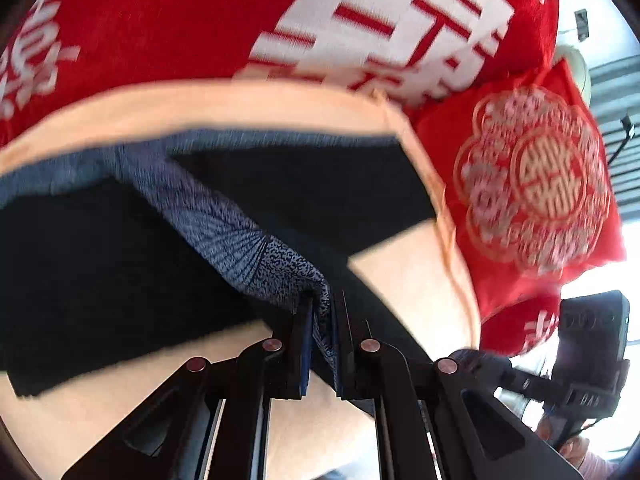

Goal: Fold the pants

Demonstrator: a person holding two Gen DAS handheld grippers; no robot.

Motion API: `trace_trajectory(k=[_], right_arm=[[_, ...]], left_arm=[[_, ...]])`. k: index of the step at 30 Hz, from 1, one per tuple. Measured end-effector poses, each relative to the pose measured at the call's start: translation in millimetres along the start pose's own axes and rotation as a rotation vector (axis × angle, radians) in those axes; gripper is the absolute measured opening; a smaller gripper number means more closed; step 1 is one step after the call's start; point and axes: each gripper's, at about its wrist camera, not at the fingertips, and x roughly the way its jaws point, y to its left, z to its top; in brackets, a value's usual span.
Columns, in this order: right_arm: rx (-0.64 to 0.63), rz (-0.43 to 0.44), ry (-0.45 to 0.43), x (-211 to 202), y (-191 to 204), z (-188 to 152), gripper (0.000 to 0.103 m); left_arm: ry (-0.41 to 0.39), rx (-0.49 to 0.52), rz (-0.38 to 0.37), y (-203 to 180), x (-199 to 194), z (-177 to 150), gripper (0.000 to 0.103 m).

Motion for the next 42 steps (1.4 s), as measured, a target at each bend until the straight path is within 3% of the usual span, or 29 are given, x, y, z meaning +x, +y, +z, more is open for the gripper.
trace_trajectory(k=[5,9,12,15,17,18,19,23,25,30,33,35,36,38,39,42], right_arm=[[-0.128,-0.080,-0.026,-10,12,92,0.003],[-0.160,-0.142,-0.006,8,3,159,0.003],[-0.202,-0.244,0.036,30,-14,199,0.007],[-0.219,-0.362,0.077,55,-35,221,0.011],[-0.237,-0.476,0.090,66,-42,228,0.035],[-0.248,-0.489,0.082,67,-41,231,0.069],[-0.263,-0.487,0.063,66,-37,233,0.087],[-0.331,-0.489,-0.006,52,-11,243,0.086],[-0.326,-0.489,-0.009,48,-5,243,0.076],[-0.323,-0.623,0.097,63,-24,228,0.059],[-0.257,-0.624,0.116,67,-46,239,0.056],[-0.200,-0.588,0.145,70,-59,246,0.038],[-0.160,-0.537,0.191,77,-69,248,0.013],[-0.143,-0.510,0.257,89,-77,249,0.006],[-0.166,-0.522,0.251,89,-74,250,0.005],[-0.240,-0.542,0.100,69,-50,266,0.005]], left_arm=[[-0.060,0.031,0.010,-6,6,56,0.010],[-0.086,0.044,0.035,-5,25,95,0.010],[-0.118,0.051,0.141,1,39,113,0.010],[-0.084,0.030,0.231,11,48,123,0.010],[-0.074,0.025,0.293,18,50,125,0.010],[-0.071,0.026,0.321,21,49,124,0.010],[-0.068,0.034,0.352,25,47,121,0.010],[-0.028,0.065,0.430,34,44,107,0.010],[-0.009,0.066,0.453,37,44,98,0.010],[0.041,0.079,0.483,47,53,71,0.010],[0.061,0.088,0.488,51,65,60,0.010],[0.051,0.097,0.497,53,69,56,0.010],[0.049,0.098,0.501,55,71,54,0.010],[0.048,0.099,0.507,57,73,53,0.010],[0.048,0.099,0.507,57,72,53,0.010],[0.042,0.090,0.503,59,68,55,0.010]])
